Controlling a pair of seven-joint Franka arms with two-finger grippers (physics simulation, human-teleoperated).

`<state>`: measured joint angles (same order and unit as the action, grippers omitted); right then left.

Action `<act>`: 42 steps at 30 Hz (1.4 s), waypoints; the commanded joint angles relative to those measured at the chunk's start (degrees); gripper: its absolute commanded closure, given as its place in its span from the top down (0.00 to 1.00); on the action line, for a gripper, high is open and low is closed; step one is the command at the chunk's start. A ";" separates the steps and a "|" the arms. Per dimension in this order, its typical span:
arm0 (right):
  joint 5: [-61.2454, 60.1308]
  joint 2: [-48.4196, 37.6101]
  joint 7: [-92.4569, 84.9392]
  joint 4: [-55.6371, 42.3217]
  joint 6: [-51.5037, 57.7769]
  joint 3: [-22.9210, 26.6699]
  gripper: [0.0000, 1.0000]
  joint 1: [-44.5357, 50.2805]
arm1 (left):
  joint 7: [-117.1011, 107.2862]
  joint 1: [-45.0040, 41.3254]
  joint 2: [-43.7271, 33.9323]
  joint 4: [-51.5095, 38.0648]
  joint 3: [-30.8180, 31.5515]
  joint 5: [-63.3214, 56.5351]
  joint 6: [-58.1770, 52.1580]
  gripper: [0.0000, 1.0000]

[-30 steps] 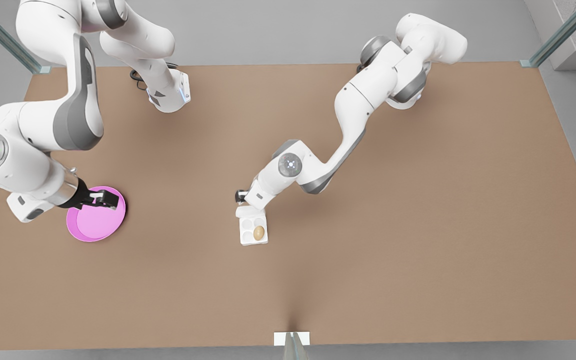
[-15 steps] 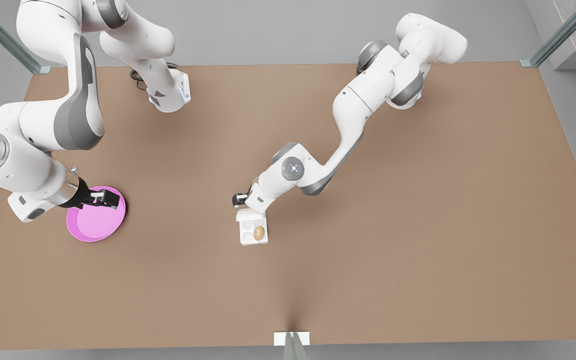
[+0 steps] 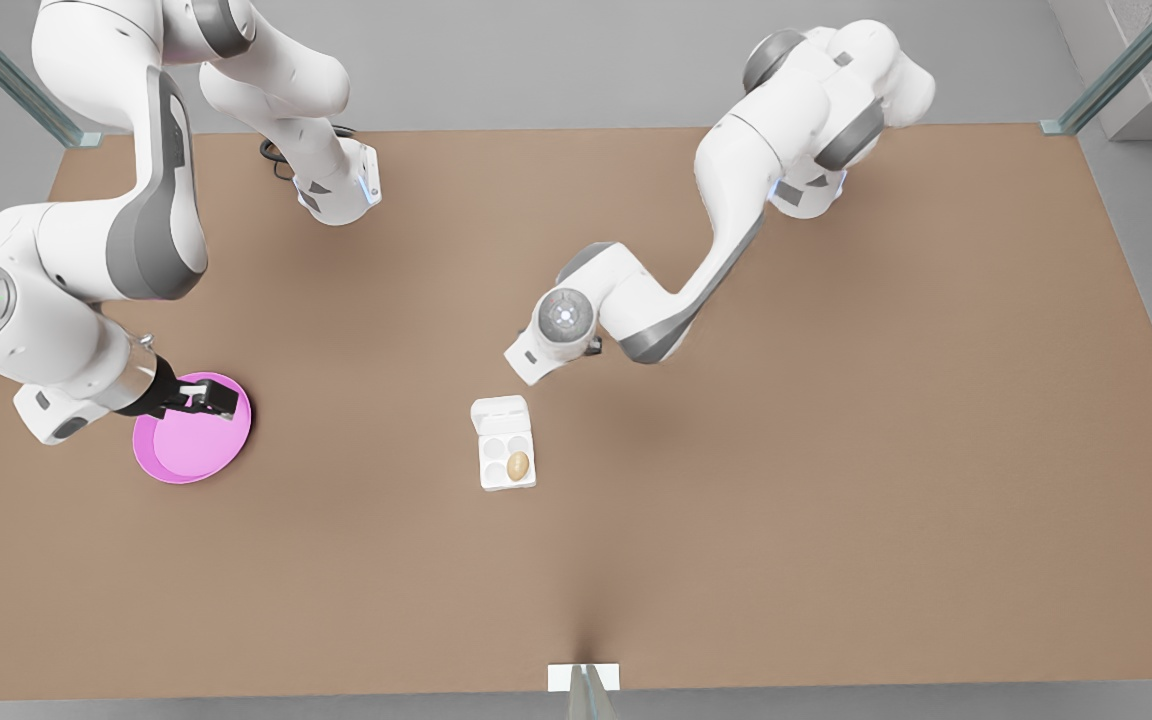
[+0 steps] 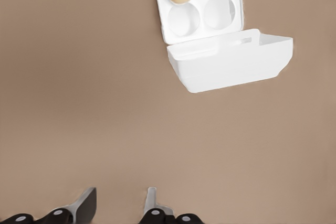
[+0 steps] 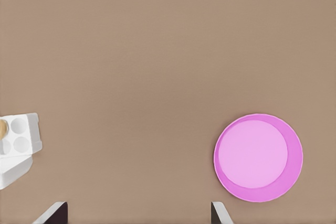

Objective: Pack egg into the box and close the box lid

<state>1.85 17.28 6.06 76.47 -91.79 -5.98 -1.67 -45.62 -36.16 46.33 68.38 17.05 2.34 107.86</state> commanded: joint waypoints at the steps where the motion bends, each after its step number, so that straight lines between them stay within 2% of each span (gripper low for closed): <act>1: 0.00 0.04 0.00 0.00 -0.05 0.00 1.00 0.00 | -1.31 -0.40 0.25 0.00 0.01 0.82 1.55 0.54; 4: 0.00 0.04 0.00 0.00 0.03 0.00 1.00 -0.09 | -13.00 -3.74 2.80 -0.09 -0.08 0.56 12.54 0.54; 9: 0.00 0.65 0.00 -0.44 -1.90 0.09 1.00 0.00 | -14.50 -4.44 6.41 -0.26 -0.43 0.30 26.08 0.54; 14: 0.09 0.47 0.00 -2.73 -1.99 0.00 1.00 0.00 | -13.88 -4.62 8.52 -0.70 -0.43 0.03 32.14 0.55; 19: 0.18 0.47 0.00 -2.73 -1.99 0.09 1.00 0.09 | -13.97 -4.53 10.10 -2.37 -0.26 0.12 33.46 0.53; 24: 0.26 0.47 0.00 -2.73 -1.99 0.00 1.00 0.09 | -13.97 -4.44 12.82 -6.77 -0.35 0.12 33.90 0.56; 33: 0.18 0.48 0.00 -2.73 -1.99 0.00 1.00 0.00 | -13.88 -4.53 14.32 -8.96 -0.35 0.21 37.33 0.57; 38: 0.09 0.56 0.00 -2.73 -1.99 0.00 1.00 0.00 | -13.97 -4.44 16.43 -8.96 0.01 0.38 47.61 0.59; 42: 0.09 0.56 0.00 -2.73 -1.99 0.00 1.00 0.09 | -14.06 -4.44 17.57 -9.93 0.27 0.56 49.20 0.59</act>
<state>1.93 17.85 6.06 73.74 -93.85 -5.98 -1.65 -59.68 -40.64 63.98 58.50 17.23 2.80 157.12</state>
